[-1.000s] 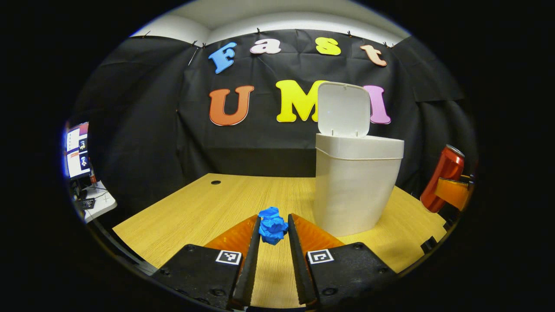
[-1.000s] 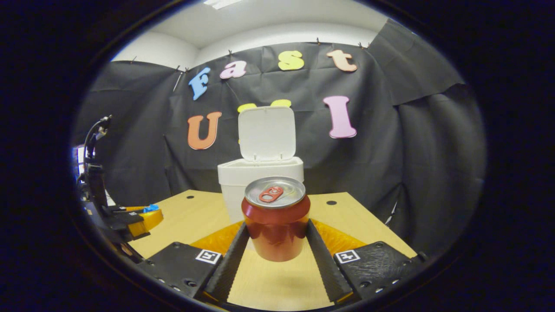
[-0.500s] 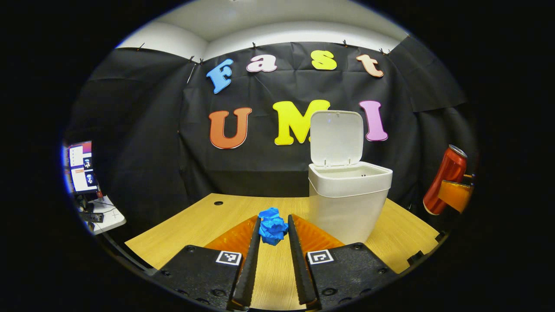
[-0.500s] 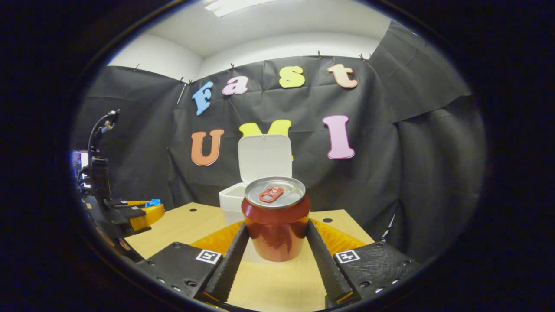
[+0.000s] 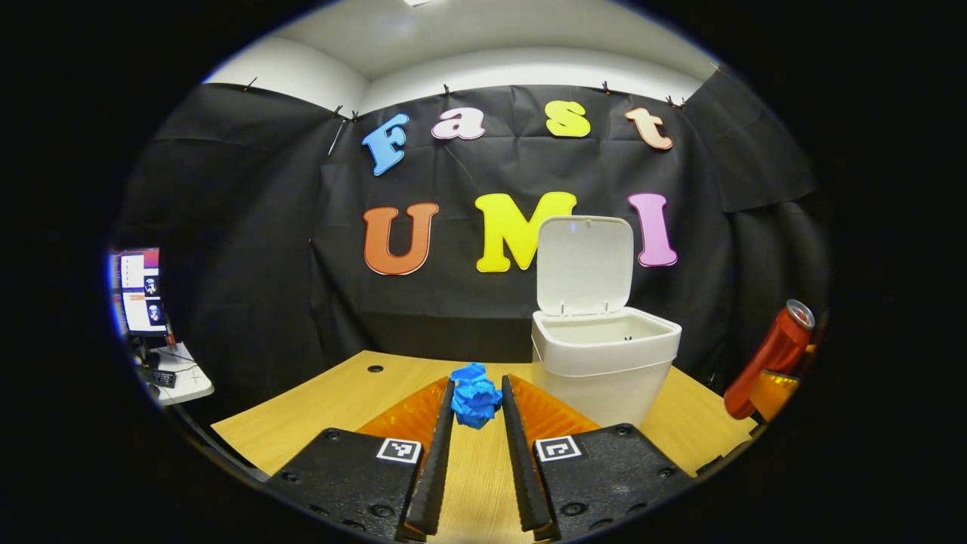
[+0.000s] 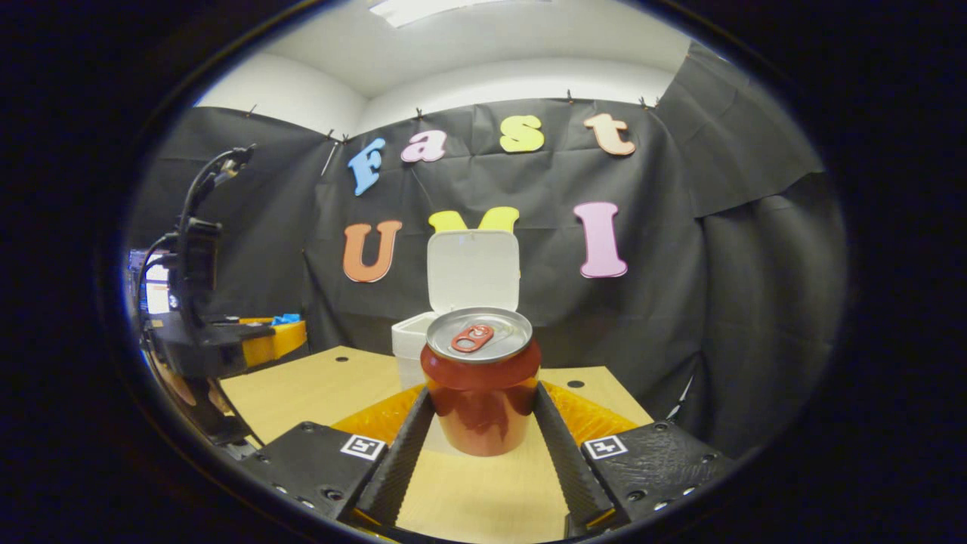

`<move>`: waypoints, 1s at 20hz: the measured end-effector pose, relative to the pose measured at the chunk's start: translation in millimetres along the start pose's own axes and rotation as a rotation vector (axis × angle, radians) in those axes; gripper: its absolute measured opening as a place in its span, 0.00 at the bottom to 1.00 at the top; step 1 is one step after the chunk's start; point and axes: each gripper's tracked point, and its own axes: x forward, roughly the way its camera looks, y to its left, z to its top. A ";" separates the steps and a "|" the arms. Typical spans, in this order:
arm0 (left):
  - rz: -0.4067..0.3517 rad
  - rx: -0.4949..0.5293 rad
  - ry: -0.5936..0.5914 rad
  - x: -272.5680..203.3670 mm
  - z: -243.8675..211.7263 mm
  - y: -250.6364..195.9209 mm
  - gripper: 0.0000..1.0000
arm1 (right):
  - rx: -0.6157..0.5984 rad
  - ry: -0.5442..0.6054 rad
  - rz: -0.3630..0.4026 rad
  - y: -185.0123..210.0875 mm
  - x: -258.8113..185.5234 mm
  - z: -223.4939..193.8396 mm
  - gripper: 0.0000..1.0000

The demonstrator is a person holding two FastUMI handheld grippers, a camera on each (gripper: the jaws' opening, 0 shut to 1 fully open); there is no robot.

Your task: Press the lid of the desktop garbage bin to open it, pick up the crumpled paper on the desktop and throw it into the bin, then pick up the pop can on the desktop and drop it into the bin, and finally close the garbage bin lid.

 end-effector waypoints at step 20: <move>-0.132 0.114 -0.202 166.9 89.4 -145.5 0.41 | 0.047 0.039 -0.005 -34.1 28.2 -13.9 0.80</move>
